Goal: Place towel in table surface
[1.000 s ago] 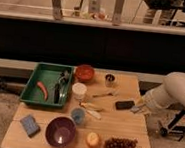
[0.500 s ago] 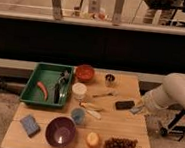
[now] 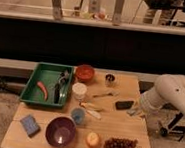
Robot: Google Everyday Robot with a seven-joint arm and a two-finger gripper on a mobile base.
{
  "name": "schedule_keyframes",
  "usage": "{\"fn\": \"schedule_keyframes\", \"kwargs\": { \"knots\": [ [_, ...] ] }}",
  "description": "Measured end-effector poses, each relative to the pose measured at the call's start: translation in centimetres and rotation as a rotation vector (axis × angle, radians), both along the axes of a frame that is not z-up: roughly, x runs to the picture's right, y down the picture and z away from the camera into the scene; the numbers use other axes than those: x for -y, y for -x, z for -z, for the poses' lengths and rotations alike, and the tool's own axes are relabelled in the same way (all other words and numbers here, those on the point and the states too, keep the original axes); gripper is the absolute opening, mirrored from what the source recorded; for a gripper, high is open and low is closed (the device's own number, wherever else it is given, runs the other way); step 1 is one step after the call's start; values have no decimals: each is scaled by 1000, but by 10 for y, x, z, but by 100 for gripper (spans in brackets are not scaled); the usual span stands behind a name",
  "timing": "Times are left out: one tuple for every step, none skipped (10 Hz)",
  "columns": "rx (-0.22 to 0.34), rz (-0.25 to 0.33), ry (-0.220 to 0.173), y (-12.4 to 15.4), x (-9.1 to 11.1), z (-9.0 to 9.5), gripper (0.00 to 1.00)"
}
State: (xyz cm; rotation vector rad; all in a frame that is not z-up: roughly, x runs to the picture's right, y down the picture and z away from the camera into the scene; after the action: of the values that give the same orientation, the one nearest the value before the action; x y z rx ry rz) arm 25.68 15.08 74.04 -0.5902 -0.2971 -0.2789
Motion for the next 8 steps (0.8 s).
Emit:
{"fn": "schedule_keyframes", "kwargs": {
  "knots": [
    [-4, 3, 14, 1, -6, -13, 0],
    [-4, 7, 31, 4, -13, -26, 0],
    [-5, 10, 47, 6, -18, -37, 0],
    [-10, 14, 64, 8, -24, -46, 0],
    [-15, 16, 78, 9, -28, -54, 0],
    [-23, 17, 93, 9, -31, -59, 0],
    [-31, 18, 108, 8, -33, -63, 0],
    [-38, 18, 125, 8, -38, -68, 0]
  ]
}}
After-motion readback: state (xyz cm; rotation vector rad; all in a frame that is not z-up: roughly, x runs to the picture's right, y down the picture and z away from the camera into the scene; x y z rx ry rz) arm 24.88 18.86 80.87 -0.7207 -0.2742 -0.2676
